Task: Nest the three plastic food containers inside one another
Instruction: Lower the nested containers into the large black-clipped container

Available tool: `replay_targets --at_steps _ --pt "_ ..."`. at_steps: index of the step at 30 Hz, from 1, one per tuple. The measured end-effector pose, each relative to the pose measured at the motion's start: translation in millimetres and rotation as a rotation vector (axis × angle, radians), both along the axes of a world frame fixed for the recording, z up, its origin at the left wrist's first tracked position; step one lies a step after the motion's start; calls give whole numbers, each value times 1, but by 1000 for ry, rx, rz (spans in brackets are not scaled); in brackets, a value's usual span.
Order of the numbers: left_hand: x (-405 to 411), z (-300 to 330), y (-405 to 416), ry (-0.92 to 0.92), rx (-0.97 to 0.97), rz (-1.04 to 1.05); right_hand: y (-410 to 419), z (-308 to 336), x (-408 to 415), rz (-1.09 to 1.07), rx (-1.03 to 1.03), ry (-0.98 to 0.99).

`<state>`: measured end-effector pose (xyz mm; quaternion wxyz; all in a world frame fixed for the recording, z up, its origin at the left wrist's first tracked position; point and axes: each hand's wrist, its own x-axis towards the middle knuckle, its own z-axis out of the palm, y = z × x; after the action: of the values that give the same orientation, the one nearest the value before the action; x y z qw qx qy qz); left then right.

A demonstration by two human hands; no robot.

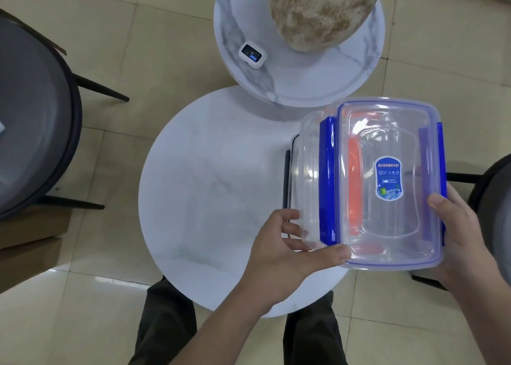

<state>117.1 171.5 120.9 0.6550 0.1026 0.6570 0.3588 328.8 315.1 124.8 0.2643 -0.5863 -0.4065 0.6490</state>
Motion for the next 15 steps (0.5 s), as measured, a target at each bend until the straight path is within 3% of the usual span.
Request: replay_targets --at_steps 15 --pt "-7 -1 2 -9 19 22 -5 -1 -4 5 -16 17"
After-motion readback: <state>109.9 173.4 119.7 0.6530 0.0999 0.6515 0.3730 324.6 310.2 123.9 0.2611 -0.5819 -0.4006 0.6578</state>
